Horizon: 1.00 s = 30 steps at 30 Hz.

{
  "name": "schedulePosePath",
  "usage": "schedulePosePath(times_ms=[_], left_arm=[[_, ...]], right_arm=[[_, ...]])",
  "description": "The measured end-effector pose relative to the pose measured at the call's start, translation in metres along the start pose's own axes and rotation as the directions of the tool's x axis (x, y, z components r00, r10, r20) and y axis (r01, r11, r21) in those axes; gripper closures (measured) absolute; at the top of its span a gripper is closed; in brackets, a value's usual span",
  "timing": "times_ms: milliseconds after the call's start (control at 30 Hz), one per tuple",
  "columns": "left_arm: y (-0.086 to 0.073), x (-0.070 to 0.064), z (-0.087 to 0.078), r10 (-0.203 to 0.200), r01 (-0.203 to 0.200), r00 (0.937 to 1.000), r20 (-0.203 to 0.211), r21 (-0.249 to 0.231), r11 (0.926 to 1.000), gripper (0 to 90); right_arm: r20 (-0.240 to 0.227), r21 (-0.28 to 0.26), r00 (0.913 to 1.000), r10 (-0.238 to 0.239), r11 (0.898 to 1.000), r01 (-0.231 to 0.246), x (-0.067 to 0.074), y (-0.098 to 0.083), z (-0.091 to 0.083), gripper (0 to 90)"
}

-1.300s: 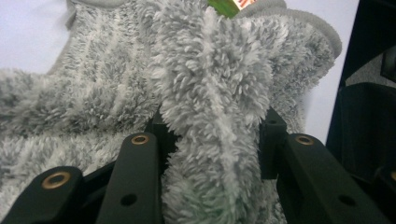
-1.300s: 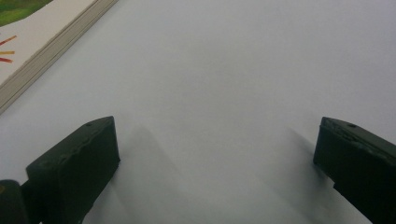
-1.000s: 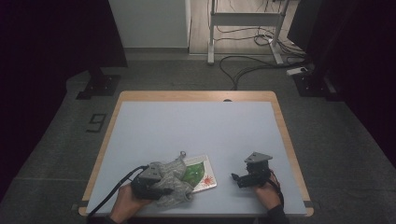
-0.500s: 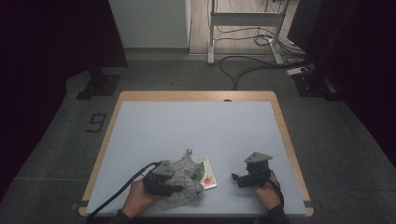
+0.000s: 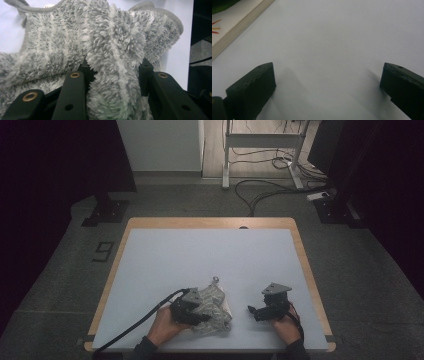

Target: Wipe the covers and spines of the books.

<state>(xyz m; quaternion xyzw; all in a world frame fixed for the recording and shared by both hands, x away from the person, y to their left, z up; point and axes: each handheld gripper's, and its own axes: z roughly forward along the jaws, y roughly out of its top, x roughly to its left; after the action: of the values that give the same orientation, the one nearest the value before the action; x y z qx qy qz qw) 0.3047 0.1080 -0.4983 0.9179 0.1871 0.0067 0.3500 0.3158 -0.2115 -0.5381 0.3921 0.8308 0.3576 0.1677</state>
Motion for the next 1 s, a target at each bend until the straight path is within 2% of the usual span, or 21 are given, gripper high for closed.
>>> schedulePosePath(times_ms=[700, 867, 1000], left_arm=[[0.043, -0.001, 0.039, 0.043, -0.042, 0.9991, -0.005, 0.01, 0.999, 61.8], [0.048, 0.001, 0.047, 0.024, -0.024, 0.9997, 0.001, -0.003, 0.9997, 61.8], [0.048, 0.003, 0.046, 0.015, -0.015, 0.9997, 0.017, -0.004, 0.9999, 61.6]], right_arm=[[-0.001, 0.0, 1.0, 0.001, 1.0, -0.001, 0.0, 0.0, 0.0, 0.0], [0.0, 0.0, 1.0, 0.0, 1.0, 0.0, 0.0, 0.0, 0.0, 0.0], [0.0, 0.0, 1.0, -0.001, 1.0, 0.001, 0.0, 0.0, 0.0, 0.0]])
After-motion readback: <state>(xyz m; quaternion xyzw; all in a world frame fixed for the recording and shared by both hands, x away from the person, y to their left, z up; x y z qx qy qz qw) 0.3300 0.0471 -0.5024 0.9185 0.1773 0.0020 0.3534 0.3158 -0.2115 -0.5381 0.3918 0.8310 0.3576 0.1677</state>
